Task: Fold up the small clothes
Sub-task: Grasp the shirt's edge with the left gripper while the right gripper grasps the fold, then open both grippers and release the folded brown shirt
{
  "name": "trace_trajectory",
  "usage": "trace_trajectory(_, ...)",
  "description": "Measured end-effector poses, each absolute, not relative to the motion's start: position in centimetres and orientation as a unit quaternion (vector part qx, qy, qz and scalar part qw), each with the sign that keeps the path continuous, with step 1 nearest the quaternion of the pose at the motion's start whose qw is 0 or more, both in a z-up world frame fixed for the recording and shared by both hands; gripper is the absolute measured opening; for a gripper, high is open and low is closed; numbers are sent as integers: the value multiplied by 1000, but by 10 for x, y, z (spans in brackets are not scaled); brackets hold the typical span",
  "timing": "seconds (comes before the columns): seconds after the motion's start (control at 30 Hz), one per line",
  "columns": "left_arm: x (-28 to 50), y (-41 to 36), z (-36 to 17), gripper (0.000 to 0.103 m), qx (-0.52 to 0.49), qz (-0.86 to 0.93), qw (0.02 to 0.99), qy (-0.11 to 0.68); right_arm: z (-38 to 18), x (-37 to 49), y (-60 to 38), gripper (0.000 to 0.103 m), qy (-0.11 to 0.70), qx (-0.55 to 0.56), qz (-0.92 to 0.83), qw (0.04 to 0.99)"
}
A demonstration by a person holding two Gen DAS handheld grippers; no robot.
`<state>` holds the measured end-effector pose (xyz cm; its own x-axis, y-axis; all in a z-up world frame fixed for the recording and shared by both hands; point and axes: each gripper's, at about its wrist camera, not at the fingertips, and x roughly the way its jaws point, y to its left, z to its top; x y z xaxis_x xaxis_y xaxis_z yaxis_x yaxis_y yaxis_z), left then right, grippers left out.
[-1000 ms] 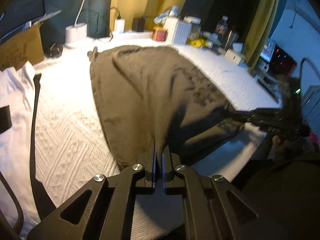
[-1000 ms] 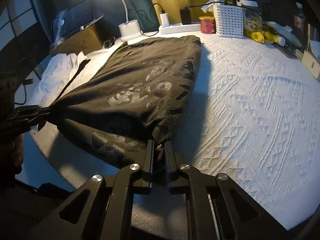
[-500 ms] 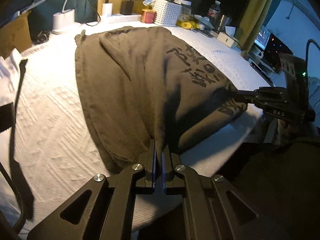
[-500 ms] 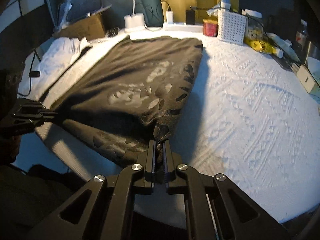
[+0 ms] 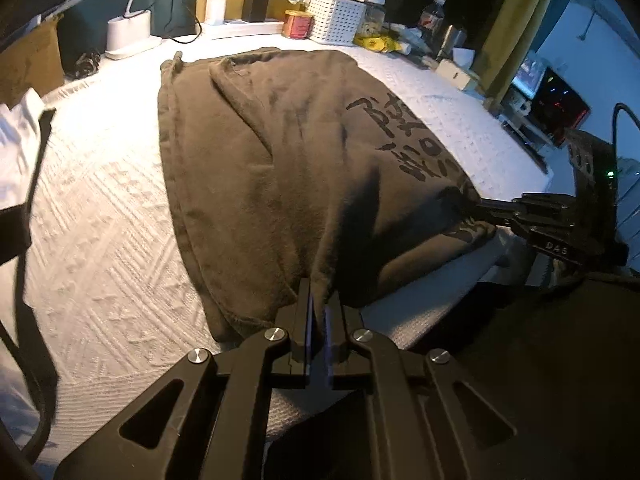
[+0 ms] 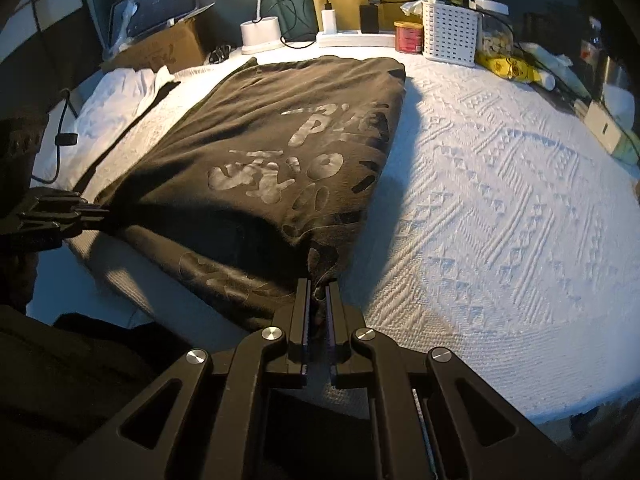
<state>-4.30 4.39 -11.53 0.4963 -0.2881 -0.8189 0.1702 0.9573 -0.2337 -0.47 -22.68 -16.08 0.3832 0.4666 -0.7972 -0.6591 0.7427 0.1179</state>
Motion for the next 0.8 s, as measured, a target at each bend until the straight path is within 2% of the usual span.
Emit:
trace_trajectory(0.07, -40, 41, -109, 7, -48, -124, 867, 480, -160, -2, -228, 7, 442, -103, 347, 821)
trace_trajectory(0.1, -38, 41, -103, 12, -45, -120, 871, 474, -159, 0, -229, 9, 444, -97, 351, 819)
trace_trajectory(0.17, -34, 43, -96, 33, -50, -116, 877, 464, -158, 5, -231, 14, 449, -81, 357, 815)
trace_trajectory(0.2, -31, 46, -93, 53, -55, -112, 880, 458, -156, 6, -232, 19, 448, -75, 361, 815)
trace_trajectory(0.23, -28, 49, -91, 66, -63, -109, 883, 453, -154, 8, -234, 25, 443, -67, 365, 816)
trace_trajectory(0.3, -21, 53, -89, 68, -75, -106, 883, 451, -148, 11, -237, 59, 435, -55, 373, 818)
trace_trajectory(0.33, -18, 55, -90, 68, -78, -103, 882, 453, -145, 12, -238, 62, 431, -50, 376, 819)
trace_trajectory(0.8, 66, 80, -91, 68, -99, -60, 897, 427, -135, 78, -229, 63, 417, -36, 348, 839)
